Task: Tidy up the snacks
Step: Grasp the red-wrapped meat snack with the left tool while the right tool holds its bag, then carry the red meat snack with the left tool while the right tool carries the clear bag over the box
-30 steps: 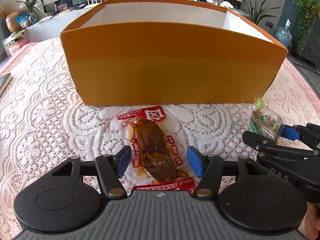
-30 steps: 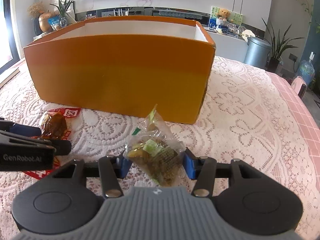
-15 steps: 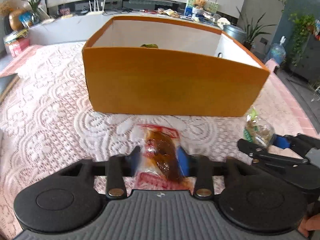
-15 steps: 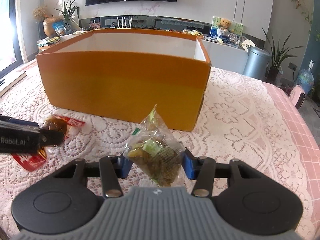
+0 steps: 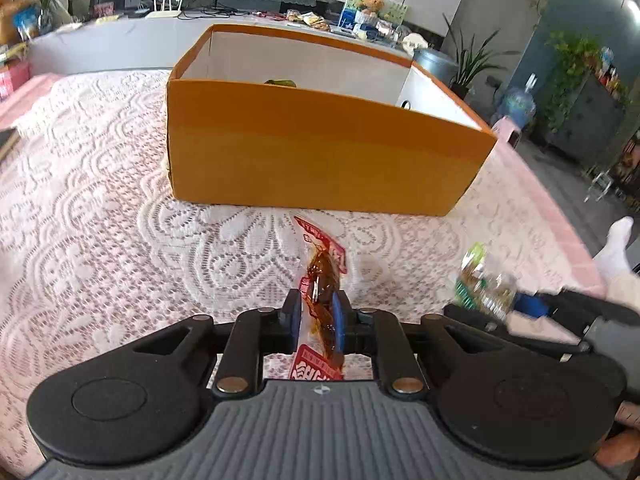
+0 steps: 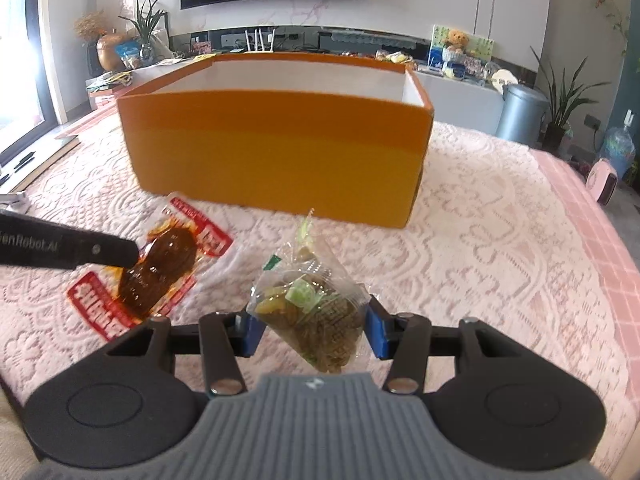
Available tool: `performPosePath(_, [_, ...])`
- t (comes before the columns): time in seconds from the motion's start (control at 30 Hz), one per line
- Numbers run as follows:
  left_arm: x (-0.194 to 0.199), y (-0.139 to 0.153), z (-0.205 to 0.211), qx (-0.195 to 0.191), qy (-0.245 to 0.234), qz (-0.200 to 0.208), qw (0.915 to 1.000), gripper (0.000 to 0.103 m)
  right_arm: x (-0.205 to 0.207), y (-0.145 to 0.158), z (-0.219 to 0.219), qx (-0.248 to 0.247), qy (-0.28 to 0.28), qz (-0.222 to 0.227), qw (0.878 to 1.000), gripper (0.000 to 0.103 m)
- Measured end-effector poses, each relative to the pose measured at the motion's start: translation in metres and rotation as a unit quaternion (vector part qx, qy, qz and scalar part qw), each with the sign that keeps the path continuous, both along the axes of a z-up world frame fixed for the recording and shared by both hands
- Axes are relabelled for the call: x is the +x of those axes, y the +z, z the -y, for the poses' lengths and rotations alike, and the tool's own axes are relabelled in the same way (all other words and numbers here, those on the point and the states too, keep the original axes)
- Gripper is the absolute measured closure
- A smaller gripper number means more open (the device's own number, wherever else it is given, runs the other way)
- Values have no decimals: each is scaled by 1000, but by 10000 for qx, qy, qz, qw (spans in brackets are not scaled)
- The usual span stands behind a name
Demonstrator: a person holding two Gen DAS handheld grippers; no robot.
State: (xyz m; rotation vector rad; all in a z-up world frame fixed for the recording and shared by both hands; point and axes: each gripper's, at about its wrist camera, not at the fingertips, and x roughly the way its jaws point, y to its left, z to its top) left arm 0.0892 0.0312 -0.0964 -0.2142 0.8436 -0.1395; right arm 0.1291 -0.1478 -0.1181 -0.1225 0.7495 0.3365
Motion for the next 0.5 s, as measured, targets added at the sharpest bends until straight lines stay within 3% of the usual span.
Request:
performPosePath(0.27, [-1, 7, 4, -450, -160, 137, 9988, 85, -7, -5, -9, 32, 249, -102, 9996, 54])
performPosePath(0.5, [14, -5, 19, -625, -275, -187, 9975, 84, -6, -8, -10, 88, 232, -163, 9996, 54])
